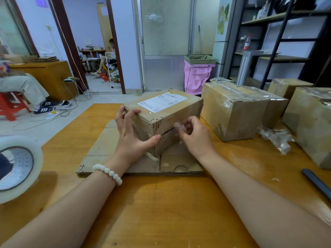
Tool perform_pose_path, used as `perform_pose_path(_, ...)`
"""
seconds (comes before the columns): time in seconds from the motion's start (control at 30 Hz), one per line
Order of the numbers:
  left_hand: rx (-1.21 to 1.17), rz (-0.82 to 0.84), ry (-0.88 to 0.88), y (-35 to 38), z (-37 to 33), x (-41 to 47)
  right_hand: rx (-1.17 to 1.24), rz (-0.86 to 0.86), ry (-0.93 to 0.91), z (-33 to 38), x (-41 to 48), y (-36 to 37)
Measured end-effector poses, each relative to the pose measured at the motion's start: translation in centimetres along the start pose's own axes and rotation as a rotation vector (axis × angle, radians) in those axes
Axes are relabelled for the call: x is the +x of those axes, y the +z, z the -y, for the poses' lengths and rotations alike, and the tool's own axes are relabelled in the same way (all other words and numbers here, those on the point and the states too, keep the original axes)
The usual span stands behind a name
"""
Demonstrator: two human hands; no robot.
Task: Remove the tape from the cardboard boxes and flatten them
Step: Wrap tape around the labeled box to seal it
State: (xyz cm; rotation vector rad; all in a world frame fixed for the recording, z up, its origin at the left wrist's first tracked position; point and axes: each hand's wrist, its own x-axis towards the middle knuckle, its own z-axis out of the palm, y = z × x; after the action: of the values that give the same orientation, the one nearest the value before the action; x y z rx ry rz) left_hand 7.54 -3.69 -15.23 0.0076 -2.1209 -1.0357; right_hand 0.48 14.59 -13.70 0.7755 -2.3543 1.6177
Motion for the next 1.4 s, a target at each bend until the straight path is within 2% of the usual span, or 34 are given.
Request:
perform_pose_path(0.13, -0.007, 0.014, 0.003, 0.0, -0.2, 0.0, 0.016, -0.122, -0.044, 0.5, 0.0, -0.6)
perform_pose_path(0.27, -0.017, 0.028, -0.004, -0.1, -0.4, 0.0, -0.101, -0.204, -0.092, 0.4, 0.1, -0.3)
perform_pose_path(0.3, -0.019, 0.029, -0.008, -0.1, -0.4, 0.0, -0.116, -0.171, -0.101, 0.4, 0.0, -0.2)
perform_pose_path(0.43, -0.012, -0.004, -0.022, -0.3, -0.2, 0.1, -0.104, 0.155, -0.116, 0.1, -0.8, -0.1)
perform_pose_path(0.5, -0.011, -0.014, -0.038, -0.6, -0.1, 0.2, -0.041, 0.208, -0.104, -0.1, -0.7, -0.1)
perform_pose_path(0.63, -0.019, 0.019, -0.038, -0.7, -0.3, 0.0, 0.032, 0.094, -0.059, 0.0, -0.2, -0.2)
perform_pose_path(0.77, -0.033, 0.060, -0.029, -0.7, -0.4, -0.1, -0.107, -0.043, -0.134, 0.2, 0.1, -0.7)
perform_pose_path(0.97, -0.086, 0.053, -0.044, -1.1, -0.2, 0.1, 0.081, -0.251, 0.025, -0.8, 0.8, -2.0)
perform_pose_path(1.07, -0.137, 0.030, -0.052, -1.6, 0.6, 0.2, 0.012, -0.279, 0.014, -1.0, 0.7, -2.3)
perform_pose_path(1.13, -0.148, 0.032, -0.061, -1.6, 0.7, 0.1, -0.046, -0.237, -0.036, -0.9, 0.5, -1.9)
perform_pose_path(1.3, -0.104, 0.012, 0.015, -1.7, 0.6, 0.1, -0.110, 0.007, -0.162, -0.4, -0.2, -0.6)
perform_pose_path(1.4, -0.079, -0.028, 0.068, -1.7, 0.8, 0.4, -0.088, 0.099, -0.163, -0.2, -0.6, -0.5)
